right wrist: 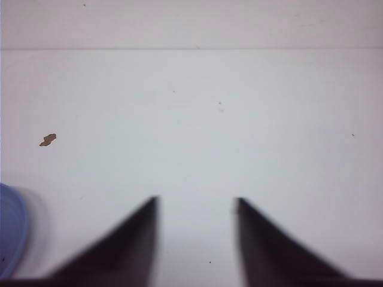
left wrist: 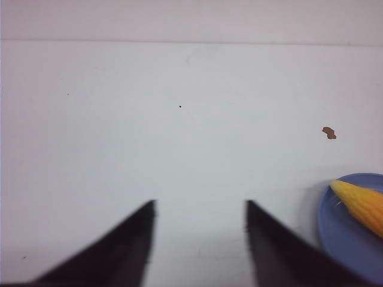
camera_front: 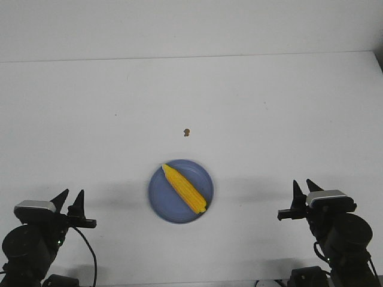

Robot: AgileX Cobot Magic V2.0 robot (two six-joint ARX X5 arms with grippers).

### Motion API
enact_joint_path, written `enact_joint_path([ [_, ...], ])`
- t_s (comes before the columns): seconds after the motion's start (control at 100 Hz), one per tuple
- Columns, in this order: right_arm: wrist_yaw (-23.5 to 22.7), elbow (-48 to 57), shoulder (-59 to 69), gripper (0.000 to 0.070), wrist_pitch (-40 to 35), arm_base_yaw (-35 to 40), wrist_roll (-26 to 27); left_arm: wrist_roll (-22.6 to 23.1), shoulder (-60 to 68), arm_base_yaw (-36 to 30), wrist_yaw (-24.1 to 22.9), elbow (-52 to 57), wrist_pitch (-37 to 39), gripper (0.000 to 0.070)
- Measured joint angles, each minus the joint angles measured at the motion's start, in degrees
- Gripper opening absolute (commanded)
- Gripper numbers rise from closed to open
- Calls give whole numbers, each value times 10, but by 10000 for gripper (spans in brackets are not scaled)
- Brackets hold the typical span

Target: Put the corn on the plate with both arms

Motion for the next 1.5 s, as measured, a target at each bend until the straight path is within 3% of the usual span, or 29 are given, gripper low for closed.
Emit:
enact_joint_path([
  [1.5, 2, 0, 0, 1, 1, 0, 0, 3, -35, 7, 0, -6, 21, 12],
])
